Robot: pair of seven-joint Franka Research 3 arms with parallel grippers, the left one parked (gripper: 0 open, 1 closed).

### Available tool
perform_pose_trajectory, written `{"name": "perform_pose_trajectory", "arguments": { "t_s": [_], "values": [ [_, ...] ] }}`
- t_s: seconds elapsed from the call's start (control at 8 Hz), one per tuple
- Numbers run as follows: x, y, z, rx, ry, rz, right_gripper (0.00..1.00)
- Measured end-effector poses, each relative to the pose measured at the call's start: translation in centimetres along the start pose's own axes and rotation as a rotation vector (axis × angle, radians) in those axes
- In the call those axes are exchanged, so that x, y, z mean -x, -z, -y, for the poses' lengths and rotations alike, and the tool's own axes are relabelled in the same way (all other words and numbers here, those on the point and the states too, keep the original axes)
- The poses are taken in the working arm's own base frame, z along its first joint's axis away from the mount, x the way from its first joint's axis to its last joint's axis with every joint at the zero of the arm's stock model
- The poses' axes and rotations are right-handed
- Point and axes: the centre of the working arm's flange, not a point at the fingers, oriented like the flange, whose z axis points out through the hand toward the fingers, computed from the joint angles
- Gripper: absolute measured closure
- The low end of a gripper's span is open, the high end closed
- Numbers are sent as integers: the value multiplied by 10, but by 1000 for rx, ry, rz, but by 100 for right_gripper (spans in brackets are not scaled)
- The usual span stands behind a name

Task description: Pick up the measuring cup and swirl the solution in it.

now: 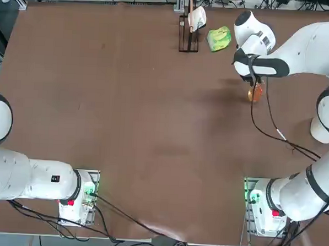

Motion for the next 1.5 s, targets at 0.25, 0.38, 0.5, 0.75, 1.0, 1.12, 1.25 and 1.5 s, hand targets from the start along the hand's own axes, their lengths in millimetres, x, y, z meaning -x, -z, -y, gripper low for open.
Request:
{"name": "perform_pose_trajectory", "arguments": {
  "t_s": [0.25,0.38,0.5,0.75,1.0,1.12,1.25,1.5],
  "values": [
    [1,0,2,4,5,3,68],
    [2,0,3,8,7,6,70],
    [2,-1,4,9,7,8,71],
    [2,-1,4,10,8,9,73],
    [2,-1,4,10,8,9,84],
    [1,-1,4,9,7,8,91],
    [0,2,3,6,4,5,98],
    [-5,13,2,-27,-19,2,98]
  ]
}}
